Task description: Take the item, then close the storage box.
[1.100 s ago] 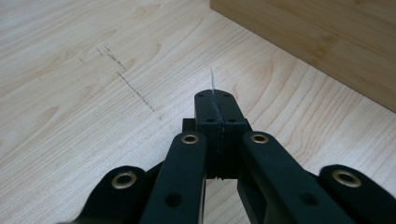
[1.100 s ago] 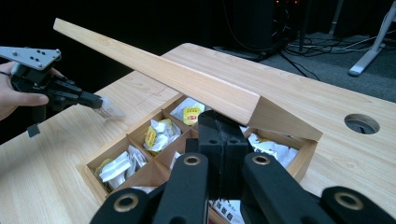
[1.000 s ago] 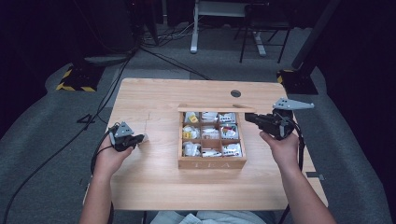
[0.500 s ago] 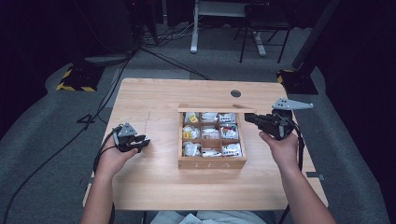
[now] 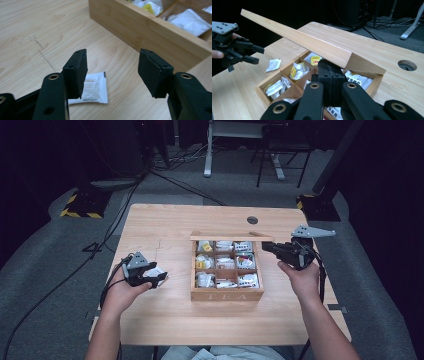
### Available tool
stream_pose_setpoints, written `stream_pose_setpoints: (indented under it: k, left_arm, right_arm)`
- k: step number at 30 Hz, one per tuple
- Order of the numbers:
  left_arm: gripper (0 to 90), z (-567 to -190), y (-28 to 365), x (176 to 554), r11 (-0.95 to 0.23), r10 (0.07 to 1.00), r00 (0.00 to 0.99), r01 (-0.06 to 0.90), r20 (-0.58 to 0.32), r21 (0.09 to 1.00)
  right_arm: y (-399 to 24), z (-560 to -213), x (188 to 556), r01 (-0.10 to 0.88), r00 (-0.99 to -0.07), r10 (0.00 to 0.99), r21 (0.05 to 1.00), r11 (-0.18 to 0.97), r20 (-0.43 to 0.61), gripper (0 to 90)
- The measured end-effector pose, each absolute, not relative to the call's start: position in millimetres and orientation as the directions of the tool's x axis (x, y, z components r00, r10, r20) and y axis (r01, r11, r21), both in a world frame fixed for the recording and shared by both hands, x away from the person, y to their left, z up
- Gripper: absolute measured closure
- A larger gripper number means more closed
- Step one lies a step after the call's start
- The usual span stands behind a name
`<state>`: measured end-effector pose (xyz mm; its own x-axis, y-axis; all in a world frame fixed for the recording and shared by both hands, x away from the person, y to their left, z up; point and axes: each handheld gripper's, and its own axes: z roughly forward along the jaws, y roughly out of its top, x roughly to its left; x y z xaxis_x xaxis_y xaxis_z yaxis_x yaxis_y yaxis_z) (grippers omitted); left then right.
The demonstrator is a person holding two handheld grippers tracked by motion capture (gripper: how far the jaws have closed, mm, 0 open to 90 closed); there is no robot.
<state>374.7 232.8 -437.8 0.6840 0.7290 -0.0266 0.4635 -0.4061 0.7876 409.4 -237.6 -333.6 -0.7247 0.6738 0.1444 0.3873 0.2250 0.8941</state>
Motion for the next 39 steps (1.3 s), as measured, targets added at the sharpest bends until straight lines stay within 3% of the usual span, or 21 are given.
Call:
stream_pose_setpoints:
  k: [13, 26, 39]
  left_arm:
    - [37.6, -445, 234, 353, -0.417, 0.743, 0.667, 0.515, -0.045, 0.749]
    - [34.1, -472, 267, 342, -0.373, 0.84, 0.54, 0.645, -0.053, 0.667]
    - [31.5, -493, 276, 343, -0.356, 0.857, 0.51, 0.689, -0.072, 0.631]
  right_arm:
    - [-238, -334, 409, 0.393, -0.731, 0.667, 0.888, 0.239, 0.144, 89.4]
    - [-240, -335, 406, 0.418, -0.733, 0.664, 0.868, 0.266, 0.149, 88.5]
    - [-245, -333, 400, 0.456, -0.722, 0.672, 0.844, 0.281, 0.166, 86.9]
